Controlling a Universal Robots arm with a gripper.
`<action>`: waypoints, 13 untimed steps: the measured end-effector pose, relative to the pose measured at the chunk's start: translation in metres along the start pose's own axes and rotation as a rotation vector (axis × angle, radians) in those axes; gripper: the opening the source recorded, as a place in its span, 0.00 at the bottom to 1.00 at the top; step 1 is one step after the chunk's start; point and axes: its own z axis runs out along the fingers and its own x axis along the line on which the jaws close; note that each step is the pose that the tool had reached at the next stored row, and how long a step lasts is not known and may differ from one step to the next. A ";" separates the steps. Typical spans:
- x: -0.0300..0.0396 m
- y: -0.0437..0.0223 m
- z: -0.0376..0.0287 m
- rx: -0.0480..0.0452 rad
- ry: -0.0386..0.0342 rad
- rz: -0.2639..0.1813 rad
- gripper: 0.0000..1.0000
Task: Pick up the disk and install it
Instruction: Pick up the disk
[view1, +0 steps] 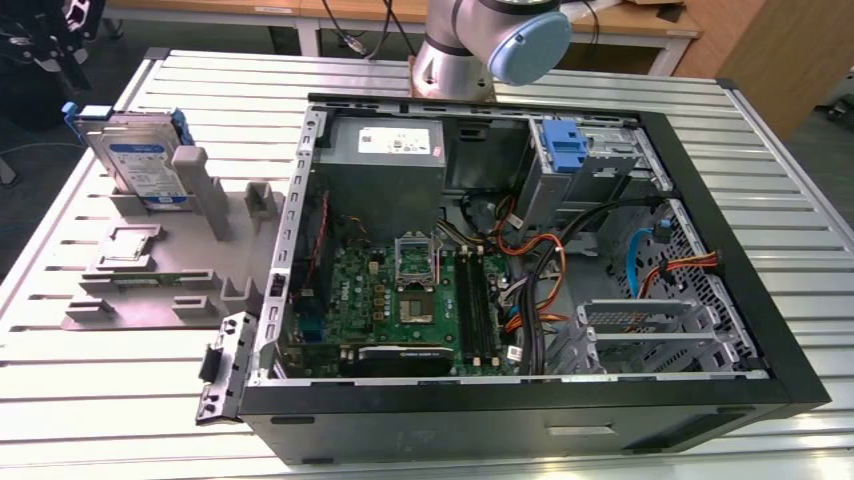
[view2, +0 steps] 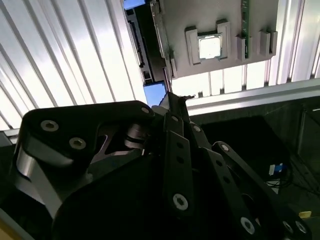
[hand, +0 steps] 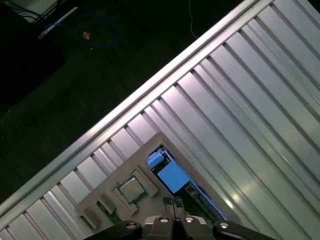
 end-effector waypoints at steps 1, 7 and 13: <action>0.0000 0.0000 0.0000 -0.0001 0.0008 -0.018 0.10; 0.0000 0.0000 0.0003 -0.0001 0.0057 -0.125 0.10; 0.0000 0.0000 0.0005 0.0020 0.0070 -0.196 0.10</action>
